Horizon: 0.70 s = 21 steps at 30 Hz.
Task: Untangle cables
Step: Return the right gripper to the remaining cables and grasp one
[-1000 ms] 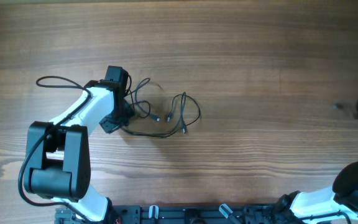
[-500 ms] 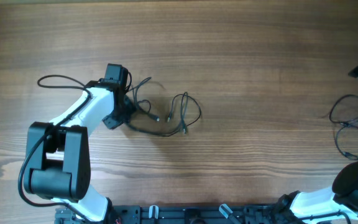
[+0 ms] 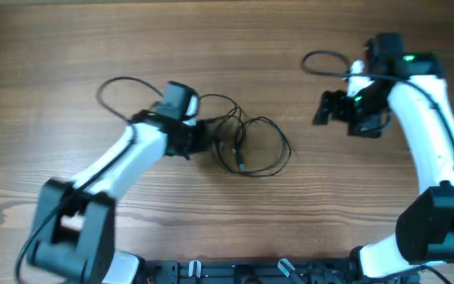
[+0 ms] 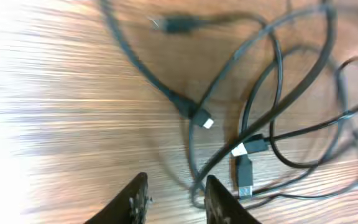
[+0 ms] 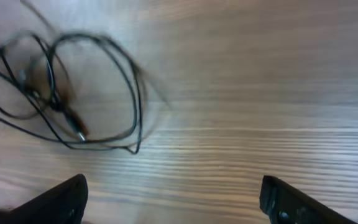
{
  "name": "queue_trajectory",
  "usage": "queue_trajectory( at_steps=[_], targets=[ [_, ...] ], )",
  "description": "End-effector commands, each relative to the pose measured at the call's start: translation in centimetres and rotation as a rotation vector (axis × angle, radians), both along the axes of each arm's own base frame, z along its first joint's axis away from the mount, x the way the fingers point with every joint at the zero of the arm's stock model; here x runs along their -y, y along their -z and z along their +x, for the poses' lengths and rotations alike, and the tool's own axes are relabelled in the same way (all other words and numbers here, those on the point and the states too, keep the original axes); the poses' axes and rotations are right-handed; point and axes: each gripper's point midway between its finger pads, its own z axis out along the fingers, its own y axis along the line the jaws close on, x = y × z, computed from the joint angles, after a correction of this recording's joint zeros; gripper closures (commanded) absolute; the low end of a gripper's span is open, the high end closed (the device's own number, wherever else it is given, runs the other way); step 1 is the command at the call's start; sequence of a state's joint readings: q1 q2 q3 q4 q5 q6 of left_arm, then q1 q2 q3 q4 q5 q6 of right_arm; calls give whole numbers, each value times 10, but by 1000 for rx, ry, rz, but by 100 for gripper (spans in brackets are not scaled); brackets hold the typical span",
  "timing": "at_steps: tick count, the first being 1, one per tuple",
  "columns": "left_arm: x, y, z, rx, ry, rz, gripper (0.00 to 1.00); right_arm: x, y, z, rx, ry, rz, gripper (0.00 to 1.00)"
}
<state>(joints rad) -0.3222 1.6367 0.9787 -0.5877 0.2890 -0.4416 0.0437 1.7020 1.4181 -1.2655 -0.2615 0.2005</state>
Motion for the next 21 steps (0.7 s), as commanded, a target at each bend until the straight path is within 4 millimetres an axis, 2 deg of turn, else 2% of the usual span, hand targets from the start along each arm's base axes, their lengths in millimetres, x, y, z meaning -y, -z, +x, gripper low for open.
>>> queue_trajectory(
  at_steps=[1,2,3,8,9,10,13,18,19,21],
  targets=[
    [-36,-20,10,39,-92,-10,63,-32,21,-15,-44,-28,2,9],
    [-45,-19,10,24,-121,-6,62,-47,33,-23,-54,-59,0,9],
    [-51,-17,9,8,-137,-2,61,-55,40,-28,-62,-65,-3,9],
    [-54,-16,7,-4,-144,1,57,-83,89,-61,-107,-53,-16,16],
    [-54,-16,7,-3,-143,1,56,-86,96,-63,-98,-56,-12,19],
    [-54,-16,7,-3,-143,1,56,-90,106,-64,-73,-69,-5,30],
    [-54,-16,7,-4,-144,1,56,-93,121,-59,-44,21,15,49],
    [-54,-16,7,-3,-143,1,54,-95,125,-53,-15,46,31,92],
    [-54,-16,7,-3,-143,1,54,-96,124,-54,-18,44,33,96],
    [-54,-16,7,-3,-144,1,52,-95,125,-56,-24,41,31,96]
  ],
)
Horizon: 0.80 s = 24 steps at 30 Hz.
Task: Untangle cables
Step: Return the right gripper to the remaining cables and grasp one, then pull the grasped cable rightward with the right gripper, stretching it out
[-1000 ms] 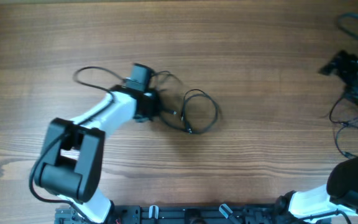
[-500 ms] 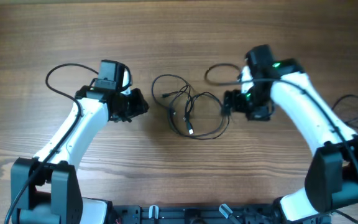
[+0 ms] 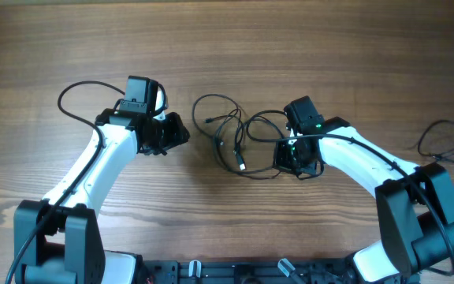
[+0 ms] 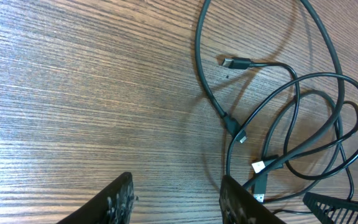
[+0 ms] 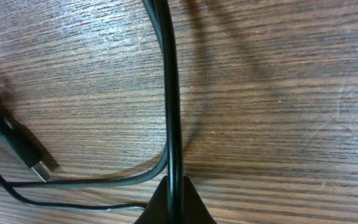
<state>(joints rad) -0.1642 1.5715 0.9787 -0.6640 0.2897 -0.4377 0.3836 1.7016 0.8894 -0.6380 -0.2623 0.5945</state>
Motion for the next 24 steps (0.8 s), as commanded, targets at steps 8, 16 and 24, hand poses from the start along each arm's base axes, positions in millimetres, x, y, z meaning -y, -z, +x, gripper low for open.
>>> queue_trajectory(
  at_steps=[8,16,24],
  targets=[
    [-1,-1,1,9,8,-3,49,-57,-156,29,227,-476,275,96],
    [8,-1,-3,2,29,-27,30,-89,-282,58,617,-485,483,96],
    [65,-3,-21,-3,197,-103,24,-52,-274,108,654,-103,262,96]
  ],
)
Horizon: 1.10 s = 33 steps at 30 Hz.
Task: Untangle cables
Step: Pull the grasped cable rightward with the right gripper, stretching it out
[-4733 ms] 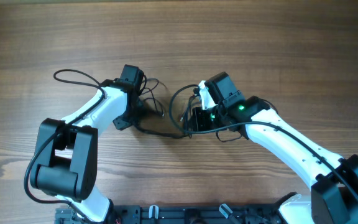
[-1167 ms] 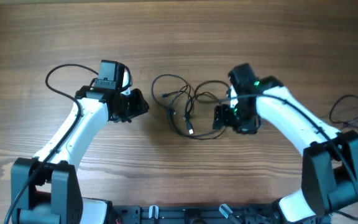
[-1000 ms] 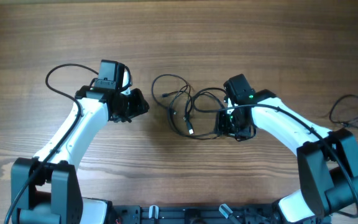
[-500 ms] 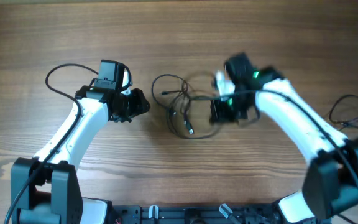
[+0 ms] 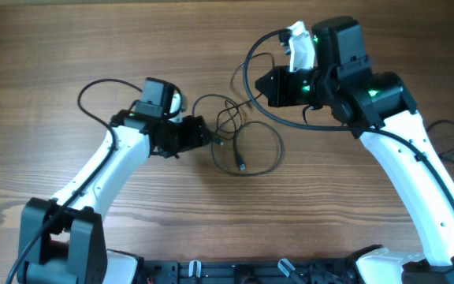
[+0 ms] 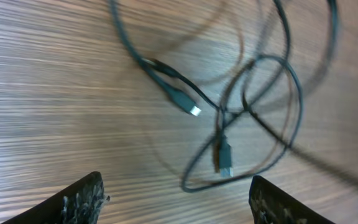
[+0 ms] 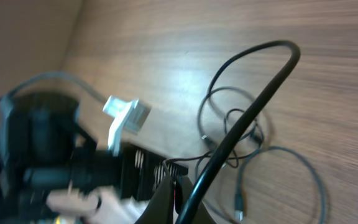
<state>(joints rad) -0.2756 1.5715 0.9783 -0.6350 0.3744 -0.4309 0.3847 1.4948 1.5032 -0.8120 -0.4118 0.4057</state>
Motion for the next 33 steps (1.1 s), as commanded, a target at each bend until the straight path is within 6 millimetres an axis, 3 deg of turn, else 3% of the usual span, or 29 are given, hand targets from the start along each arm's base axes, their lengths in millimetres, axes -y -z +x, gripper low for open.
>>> queue_trajectory(
  at_steps=[1,7,8,9,10,11,12,14,17,18,21,23,25,28,33],
  targets=[
    [21,8,-12,-26,72,-15,25,11,-4,17,12,138,-9,96],
    [51,46,-23,-77,168,17,30,12,-2,15,1,137,-16,96],
    [49,53,-20,-66,164,54,40,13,0,13,-7,137,-22,96],
    [40,57,-15,-49,146,107,56,15,2,12,-14,143,-33,96],
    [25,61,-8,-18,115,199,80,22,8,12,-24,170,-69,96],
    [15,63,-3,-2,95,255,92,30,13,11,-35,200,-109,96],
    [8,64,-1,8,83,291,96,38,18,11,-42,228,-147,96],
    [-19,67,0,-5,-9,409,96,81,34,9,-63,365,-330,96],
    [-56,69,-5,-72,-104,490,96,169,43,7,-121,660,-523,96],
    [-74,70,-7,-111,-151,498,96,205,45,6,-165,767,-526,96],
    [-118,70,-7,-179,-302,496,96,278,56,-4,-294,970,-409,96],
    [-145,71,-9,-230,-425,476,96,323,68,-23,-387,1088,-333,96],
    [-163,72,-15,-297,-529,396,96,372,75,-53,-468,1238,-310,96],
    [-161,72,-15,-310,-540,350,96,386,76,-61,-472,1238,-304,96],
    [-155,72,-15,-315,-531,323,96,390,74,-57,-445,1238,-311,96]
  ],
)
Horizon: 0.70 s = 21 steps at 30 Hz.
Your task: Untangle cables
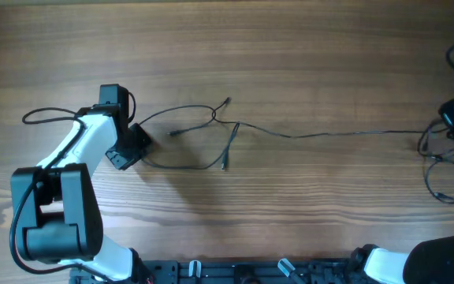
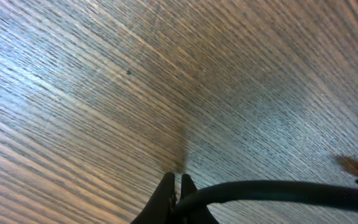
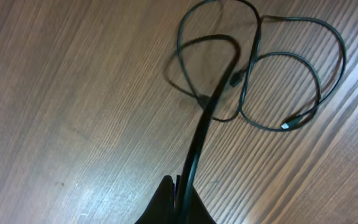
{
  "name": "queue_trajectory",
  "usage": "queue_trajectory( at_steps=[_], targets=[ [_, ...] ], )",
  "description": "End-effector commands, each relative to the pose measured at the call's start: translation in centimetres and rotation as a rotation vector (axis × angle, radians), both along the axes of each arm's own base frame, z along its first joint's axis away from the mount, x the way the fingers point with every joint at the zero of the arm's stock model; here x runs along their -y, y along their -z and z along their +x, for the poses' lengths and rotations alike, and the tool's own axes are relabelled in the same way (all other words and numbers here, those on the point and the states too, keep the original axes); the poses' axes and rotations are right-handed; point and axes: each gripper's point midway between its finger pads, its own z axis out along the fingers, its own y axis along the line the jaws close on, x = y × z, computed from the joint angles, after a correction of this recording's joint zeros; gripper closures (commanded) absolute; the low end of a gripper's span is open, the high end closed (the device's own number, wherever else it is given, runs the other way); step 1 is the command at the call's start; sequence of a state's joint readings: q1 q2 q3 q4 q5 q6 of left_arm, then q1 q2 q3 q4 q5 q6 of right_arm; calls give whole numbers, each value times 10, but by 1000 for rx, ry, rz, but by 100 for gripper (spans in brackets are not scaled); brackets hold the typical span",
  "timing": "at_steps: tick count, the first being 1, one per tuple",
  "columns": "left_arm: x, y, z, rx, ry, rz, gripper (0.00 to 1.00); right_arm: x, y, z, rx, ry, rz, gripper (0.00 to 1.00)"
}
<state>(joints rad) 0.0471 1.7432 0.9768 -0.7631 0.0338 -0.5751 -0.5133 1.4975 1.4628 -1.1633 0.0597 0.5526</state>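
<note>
A thin black cable lies stretched across the table from a small loose knot at centre-left to the far right. Loops and connector ends hang off the knot. My left gripper is shut on a cable end at the left; in the left wrist view its jaws pinch the black cable. At the far right edge my right gripper is shut on the cable, pinched low in the right wrist view.
A loose coil of black cable lies by the right edge below the right gripper, seen with a connector in the right wrist view. The left arm's own wire loops at far left. The arms' base rail runs along the front edge.
The left gripper was open beside the tangle and is now shut on a cable farther left. The right gripper has gone from high over the back middle to the far right; the cable is stretched out.
The left gripper stood at the tangle with the right gripper open at the back right. Then the right gripper was shut on a cable at the tangle's right side, then held it raised. Now both grippers hold cable far apart and the tangle is mostly drawn out.
</note>
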Motion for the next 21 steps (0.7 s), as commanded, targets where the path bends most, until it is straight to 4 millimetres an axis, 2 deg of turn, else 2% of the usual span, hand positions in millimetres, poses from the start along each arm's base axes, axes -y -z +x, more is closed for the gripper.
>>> queue_trajectory(
  at_steps=[1,3,4,6,8,10,12,14,16,17,19,21],
  targets=[
    [4,3,-3,-14,-16,-26,96,6,-1,5,9,-8,-35,96],
    [4,3,-3,-13,-16,-26,96,22,-4,2,2,37,-101,96],
    [4,3,-3,-13,-17,-26,96,38,-6,-4,18,128,-119,96],
    [5,3,-5,-22,-16,-27,96,61,-2,-9,62,232,-81,96],
    [5,3,-6,-28,-16,-27,96,81,11,-10,112,279,8,96],
    [5,3,-6,-28,-16,-28,96,97,30,-6,194,304,169,96],
    [7,3,-6,-28,-15,-39,96,94,30,16,330,152,282,96],
    [8,3,-6,-26,-16,-47,96,75,22,36,408,-59,310,96],
    [8,3,-4,-19,-15,-46,96,53,33,32,306,-140,305,96],
    [8,3,-4,-19,-15,-47,96,48,40,26,242,-125,302,87],
    [8,3,-4,-20,-15,-47,96,40,47,21,177,-118,300,30],
    [8,3,-4,-19,-15,-47,96,34,48,21,166,-129,315,0]
  ],
)
